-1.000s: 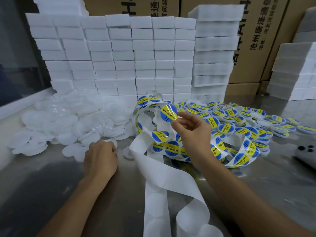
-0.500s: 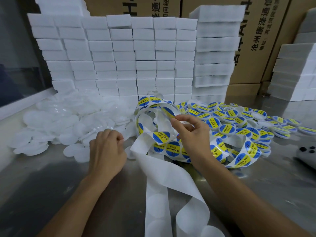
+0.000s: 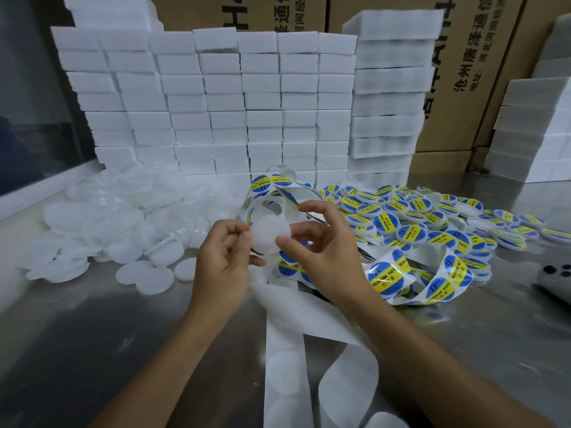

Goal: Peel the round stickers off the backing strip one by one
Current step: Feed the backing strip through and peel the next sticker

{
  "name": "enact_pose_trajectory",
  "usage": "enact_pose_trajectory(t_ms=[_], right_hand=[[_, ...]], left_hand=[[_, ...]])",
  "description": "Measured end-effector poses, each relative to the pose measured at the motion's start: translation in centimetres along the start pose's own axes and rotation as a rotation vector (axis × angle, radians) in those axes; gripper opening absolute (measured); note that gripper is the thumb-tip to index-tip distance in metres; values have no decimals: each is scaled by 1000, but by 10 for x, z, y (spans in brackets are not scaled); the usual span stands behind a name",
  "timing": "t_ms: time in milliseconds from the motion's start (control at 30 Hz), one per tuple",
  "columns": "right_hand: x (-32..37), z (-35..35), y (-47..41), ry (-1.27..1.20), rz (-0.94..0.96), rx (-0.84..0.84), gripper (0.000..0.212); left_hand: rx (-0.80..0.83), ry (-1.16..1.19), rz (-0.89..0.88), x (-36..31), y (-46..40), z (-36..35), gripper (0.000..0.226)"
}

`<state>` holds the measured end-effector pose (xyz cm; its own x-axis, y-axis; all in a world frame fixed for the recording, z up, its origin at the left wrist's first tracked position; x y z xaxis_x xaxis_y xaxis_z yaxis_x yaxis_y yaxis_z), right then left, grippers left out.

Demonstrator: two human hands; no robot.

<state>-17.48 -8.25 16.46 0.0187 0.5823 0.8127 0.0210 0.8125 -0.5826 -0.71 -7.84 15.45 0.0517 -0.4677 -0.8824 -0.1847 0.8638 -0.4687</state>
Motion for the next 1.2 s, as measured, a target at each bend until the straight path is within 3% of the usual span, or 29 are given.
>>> enact_pose_trajectory(t_ms=[267, 433, 533, 733, 1200], right_hand=[[0, 3, 0, -15, -29, -29, 39], [4, 13, 0, 73, -2, -149, 9], [1, 22, -4, -16, -75, -181, 4], [-17, 12, -1, -125, -279, -66, 8], [-17, 5, 2, -71, -247, -26, 5]], left_hand=[[32, 305, 273, 18, -2, 0, 12], [-4, 471, 404, 28, -1, 0, 21], [-24, 494, 433, 31, -1, 3, 27], [-18, 489, 452, 32, 0, 3, 31], [23, 484, 457, 24, 3, -2, 30]])
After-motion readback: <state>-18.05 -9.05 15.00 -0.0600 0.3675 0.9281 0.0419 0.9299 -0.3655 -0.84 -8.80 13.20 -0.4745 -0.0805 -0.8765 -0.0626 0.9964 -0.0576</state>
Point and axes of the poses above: each hand's wrist, its own y-axis away from the middle knuckle, its own z-axis out of the back of the hand, x = y × z, the point moved 8 cm from there along -y, towards the middle knuckle, and after that the axes turned 5 degrees about z, right-handed, at the moved point
